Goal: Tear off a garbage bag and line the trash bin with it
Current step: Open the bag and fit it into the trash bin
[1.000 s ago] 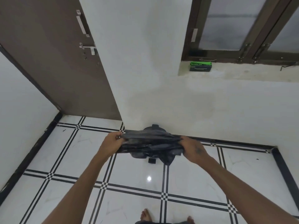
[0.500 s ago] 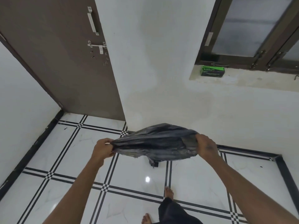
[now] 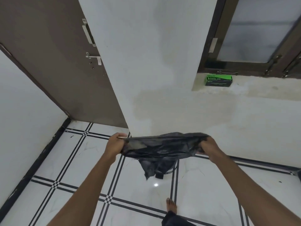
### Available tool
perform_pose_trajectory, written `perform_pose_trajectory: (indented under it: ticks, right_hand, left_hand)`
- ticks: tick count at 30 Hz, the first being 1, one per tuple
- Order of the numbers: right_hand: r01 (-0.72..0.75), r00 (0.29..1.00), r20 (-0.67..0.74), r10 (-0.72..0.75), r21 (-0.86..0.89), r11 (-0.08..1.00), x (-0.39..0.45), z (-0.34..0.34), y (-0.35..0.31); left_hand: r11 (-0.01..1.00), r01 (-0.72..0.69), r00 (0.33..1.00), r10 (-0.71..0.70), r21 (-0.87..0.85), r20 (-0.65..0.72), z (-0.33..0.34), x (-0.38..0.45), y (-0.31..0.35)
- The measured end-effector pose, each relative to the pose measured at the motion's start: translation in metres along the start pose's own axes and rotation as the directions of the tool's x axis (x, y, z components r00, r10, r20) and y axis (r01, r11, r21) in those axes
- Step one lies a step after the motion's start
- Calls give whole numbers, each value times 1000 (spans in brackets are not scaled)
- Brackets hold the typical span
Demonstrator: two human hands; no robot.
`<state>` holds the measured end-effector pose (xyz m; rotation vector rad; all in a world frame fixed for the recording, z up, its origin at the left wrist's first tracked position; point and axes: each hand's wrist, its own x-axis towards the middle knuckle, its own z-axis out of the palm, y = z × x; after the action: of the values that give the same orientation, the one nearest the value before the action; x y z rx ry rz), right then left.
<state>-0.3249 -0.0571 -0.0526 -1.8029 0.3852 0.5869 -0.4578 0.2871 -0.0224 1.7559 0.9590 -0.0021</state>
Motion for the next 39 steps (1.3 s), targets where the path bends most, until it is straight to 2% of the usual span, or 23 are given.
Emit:
perform_pose_trajectory:
  ticks: [2, 4, 6, 7, 8, 9, 10, 11, 12, 13, 14, 16, 19, 23, 26, 29, 31, 34, 39]
  right_hand:
    - [117, 990, -91, -109, 92, 989, 8, 6, -20]
    - [280, 924, -256, -283, -51, 959, 17, 9, -34]
    - [392, 846, -307, -437, -197, 898, 25, 10, -34]
    - [441, 841, -252, -479, -194, 876, 29, 10, -27]
    - [430, 854, -200, -480, -248, 868, 34, 8, -14]
    - [383, 894, -122, -430, -289, 877, 47, 2, 8]
    - [312, 944, -4, -331, -326, 893, 47, -8, 22]
    - [184, 983, 89, -162, -414, 892, 49, -15, 35]
    - [61, 991, 131, 29, -634, 771, 48, -20, 51]
    - [3, 972, 155, 175, -756, 654, 46, -25, 65]
    - [-22, 935, 206, 288, -779, 627, 43, -28, 75]
    - [-24, 928, 229, 295, -751, 660, 41, -26, 82]
    - [16, 947, 228, 226, -737, 675, 42, -14, 68]
    - [65, 986, 155, 61, -697, 714, 47, 5, 41]
    - [64, 997, 13, -75, -685, 726, 48, 18, 18]
    - [46, 972, -151, -183, -636, 770, 49, 25, 8]
    - [48, 948, -224, -228, -604, 795, 46, 26, 6]
    - [29, 924, -296, -242, -577, 816, 40, 31, 10]
    - [40, 927, -285, -244, -572, 819, 24, 42, 25]
  left_hand:
    - [951, -13, 999, 23, -308, 28, 16, 8, 33]
    - [885, -152, 988, 135, -439, -69, 28, 12, 62]
    - [863, -308, 952, 281, -402, -124, 39, 6, 76]
    - [876, -375, 927, 354, -303, -124, 42, 1, 73]
    - [904, -403, 915, 392, -143, -99, 45, -1, 62]
    - [925, -376, 924, 379, 46, -56, 46, 3, 42]
    - [919, -297, 951, 308, 260, -4, 44, 10, 14]
    - [869, -195, 979, 201, 455, 37, 39, 17, -17]
    - [804, -94, 996, 72, 587, 60, 32, 21, -46]
    - [748, -27, 997, -30, 663, 74, 26, 23, -69]
    - [725, 10, 992, -92, 689, 82, 21, 23, -86]
    - [746, 53, 988, -135, 663, 73, 16, 24, -96]
    - [847, 93, 993, -116, 524, 12, 14, 31, -85]
    - [920, -98, 995, 89, 379, 42, 15, 36, -49]
    - [878, -262, 965, 240, 402, 105, 15, 39, -30]
    - [835, -340, 940, 311, 433, 138, 1, 45, -28]
    - [764, -423, 905, 380, 487, 191, -12, 45, -32]
    - [603, -569, 819, 476, 560, 320, -35, 52, -47]
    - [547, -650, 754, 552, 528, 356, -49, 61, -66]
